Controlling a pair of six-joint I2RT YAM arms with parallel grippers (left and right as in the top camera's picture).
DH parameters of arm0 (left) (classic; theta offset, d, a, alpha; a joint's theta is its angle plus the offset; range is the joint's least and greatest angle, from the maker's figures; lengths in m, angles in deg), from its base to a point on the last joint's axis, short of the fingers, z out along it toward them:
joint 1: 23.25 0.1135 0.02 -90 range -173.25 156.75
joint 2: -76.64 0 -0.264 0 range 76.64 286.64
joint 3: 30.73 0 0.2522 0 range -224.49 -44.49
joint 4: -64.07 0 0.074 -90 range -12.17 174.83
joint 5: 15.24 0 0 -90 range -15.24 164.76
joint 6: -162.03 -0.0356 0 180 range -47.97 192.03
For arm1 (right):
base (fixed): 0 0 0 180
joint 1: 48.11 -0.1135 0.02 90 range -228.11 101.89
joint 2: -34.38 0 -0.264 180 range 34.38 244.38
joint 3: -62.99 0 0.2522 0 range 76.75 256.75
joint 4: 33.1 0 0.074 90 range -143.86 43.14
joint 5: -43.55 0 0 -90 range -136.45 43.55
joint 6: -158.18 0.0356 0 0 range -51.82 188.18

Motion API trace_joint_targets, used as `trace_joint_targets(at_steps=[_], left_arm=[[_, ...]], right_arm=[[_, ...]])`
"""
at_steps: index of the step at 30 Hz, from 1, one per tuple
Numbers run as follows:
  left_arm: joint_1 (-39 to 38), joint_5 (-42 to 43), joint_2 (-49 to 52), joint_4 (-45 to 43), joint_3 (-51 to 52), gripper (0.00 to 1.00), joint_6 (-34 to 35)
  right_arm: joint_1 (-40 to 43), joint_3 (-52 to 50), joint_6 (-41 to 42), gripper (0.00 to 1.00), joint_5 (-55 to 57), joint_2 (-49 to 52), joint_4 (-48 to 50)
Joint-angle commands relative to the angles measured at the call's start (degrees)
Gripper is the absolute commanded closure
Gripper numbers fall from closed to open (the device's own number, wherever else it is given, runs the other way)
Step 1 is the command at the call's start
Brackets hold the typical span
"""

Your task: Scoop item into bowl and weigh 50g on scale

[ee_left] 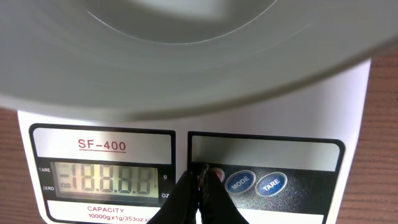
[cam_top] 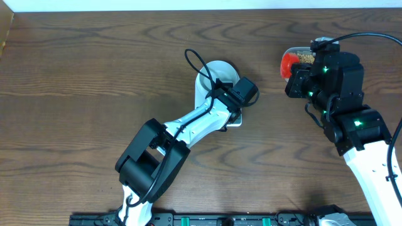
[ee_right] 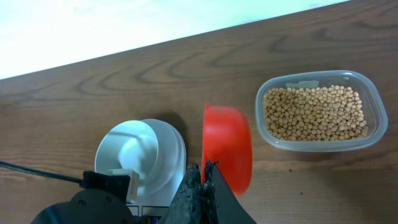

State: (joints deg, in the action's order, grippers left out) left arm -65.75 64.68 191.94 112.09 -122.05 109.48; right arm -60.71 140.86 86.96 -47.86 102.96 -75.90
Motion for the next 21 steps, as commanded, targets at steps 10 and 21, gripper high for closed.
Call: trace_joint_targets(at_steps=[10,21], left_arm=[[0.3,-0.9,1.0,2.1,-0.2,0.93,-0.3],[0.3,-0.9,-5.9,4.9,-0.3,0.93,-0.3]], right_arm=[[0.4,1.4,-0.9,0.99,1.1,0.0,-0.2],[0.4,1.5,-0.9,0.99,1.1,0.0,0.6]])
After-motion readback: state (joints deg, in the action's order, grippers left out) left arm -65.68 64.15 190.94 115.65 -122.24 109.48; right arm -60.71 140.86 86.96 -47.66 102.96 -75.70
